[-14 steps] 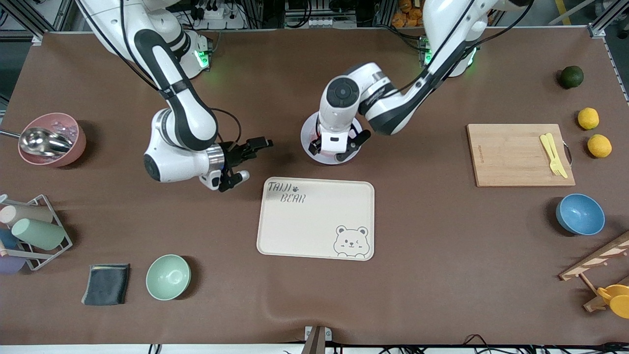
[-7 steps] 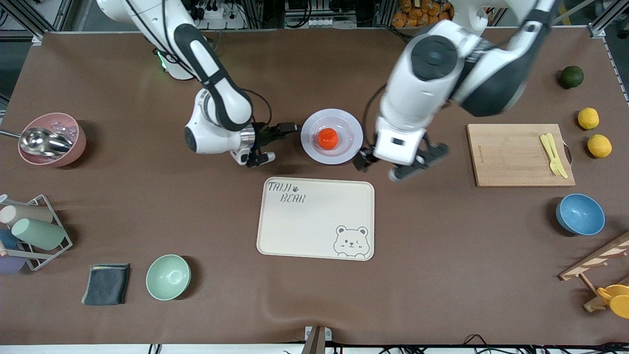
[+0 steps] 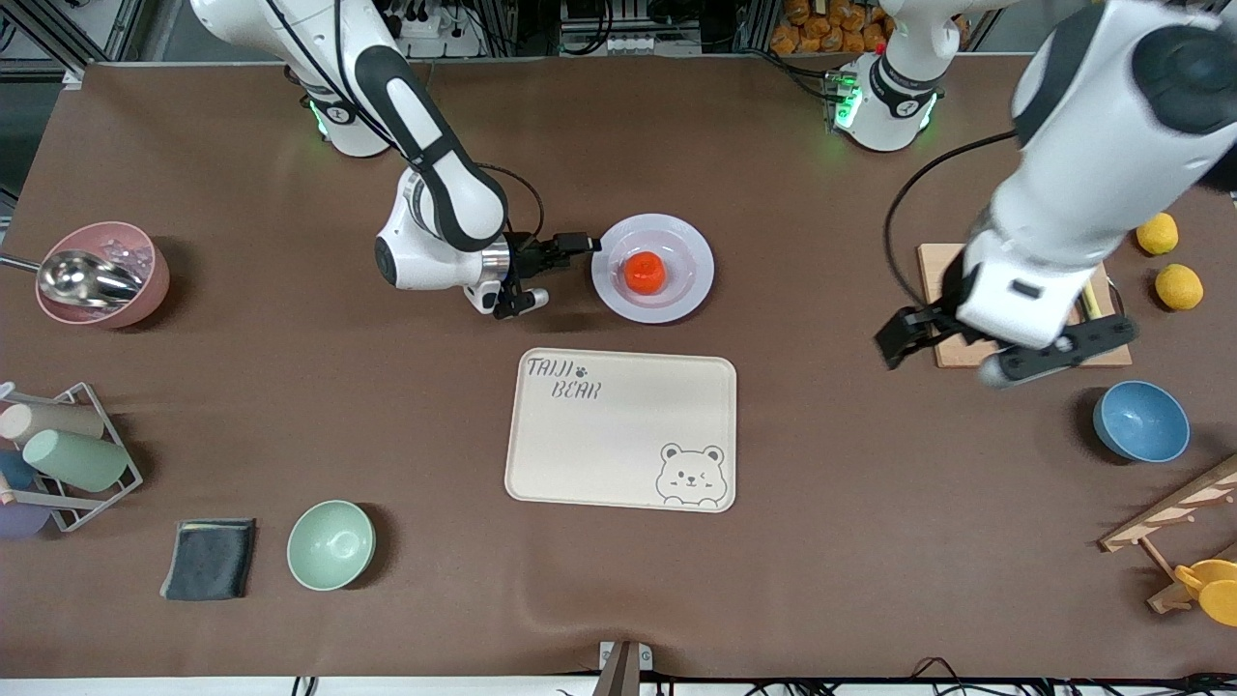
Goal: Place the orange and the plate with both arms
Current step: 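Release the orange onto the plate and withdraw the left gripper, then grasp the white plate rim with the right gripper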
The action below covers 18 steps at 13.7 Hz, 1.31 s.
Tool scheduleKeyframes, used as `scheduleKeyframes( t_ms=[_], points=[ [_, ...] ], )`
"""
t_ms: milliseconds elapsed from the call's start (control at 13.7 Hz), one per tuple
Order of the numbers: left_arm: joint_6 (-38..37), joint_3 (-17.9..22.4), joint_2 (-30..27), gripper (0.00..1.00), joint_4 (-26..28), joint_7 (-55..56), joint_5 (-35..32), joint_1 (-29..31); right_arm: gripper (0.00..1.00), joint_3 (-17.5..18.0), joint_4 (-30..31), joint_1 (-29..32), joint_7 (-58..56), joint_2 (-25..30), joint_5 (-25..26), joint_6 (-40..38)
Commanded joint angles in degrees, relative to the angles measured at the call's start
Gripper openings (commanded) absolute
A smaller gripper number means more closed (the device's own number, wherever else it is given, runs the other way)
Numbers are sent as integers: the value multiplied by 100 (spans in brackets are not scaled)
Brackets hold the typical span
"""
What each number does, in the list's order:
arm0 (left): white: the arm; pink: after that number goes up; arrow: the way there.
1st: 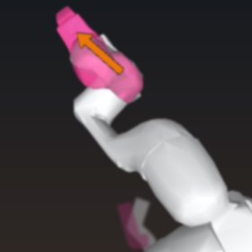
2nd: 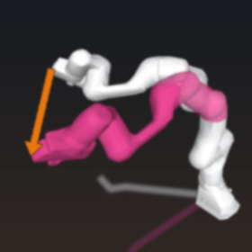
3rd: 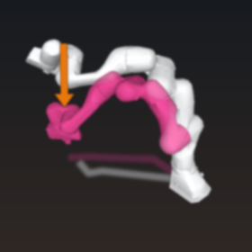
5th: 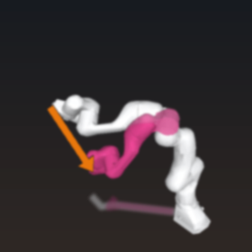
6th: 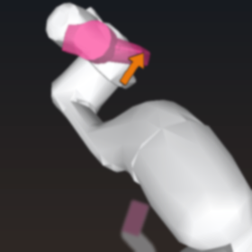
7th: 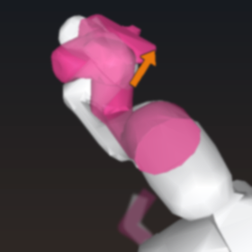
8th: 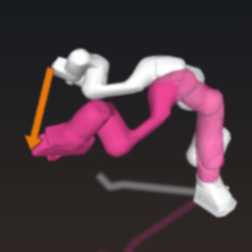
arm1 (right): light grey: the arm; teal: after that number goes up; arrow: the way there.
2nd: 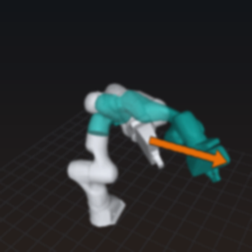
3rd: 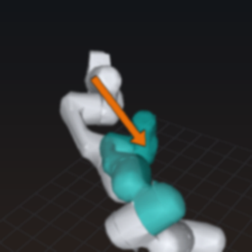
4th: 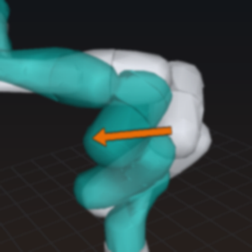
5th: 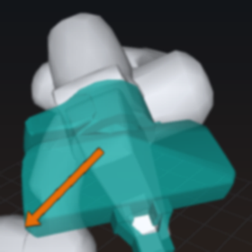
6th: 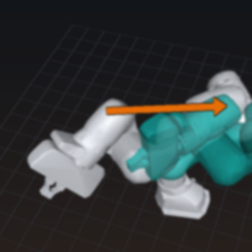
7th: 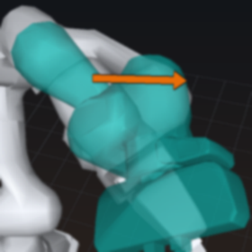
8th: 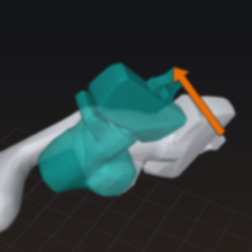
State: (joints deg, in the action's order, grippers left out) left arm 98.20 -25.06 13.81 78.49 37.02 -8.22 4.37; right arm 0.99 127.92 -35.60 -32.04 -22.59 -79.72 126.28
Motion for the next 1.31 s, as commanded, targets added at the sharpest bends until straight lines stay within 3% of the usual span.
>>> scheduleKeyframes(
  t_ms=[0, 146, 292, 657, 1240],
  points=[
    [-100, 1554, -641, 100, 385, -1158, 758, -691, 100, 15, 154, 26, -748, -130, -682, -16],
    [-109, 2116, -966, 100, 675, -1731, 796, -849, 100, 15, 172, 0, -1119, -280, -1079, -42],
    [-388, 2514, -1125, 100, 747, -2345, 796, -877, 100, 15, 172, -44, -1155, -360, -1168, -43],
    [-723, 2629, -1240, 100, 747, -2384, 795, -639, 100, 15, 164, -316, -1611, -632, -2054, -43],
    [-1180, 2568, -1319, 100, 720, -2402, 743, -358, 100, 15, 137, -623, -1779, -703, -2468, -25]
  ],
)
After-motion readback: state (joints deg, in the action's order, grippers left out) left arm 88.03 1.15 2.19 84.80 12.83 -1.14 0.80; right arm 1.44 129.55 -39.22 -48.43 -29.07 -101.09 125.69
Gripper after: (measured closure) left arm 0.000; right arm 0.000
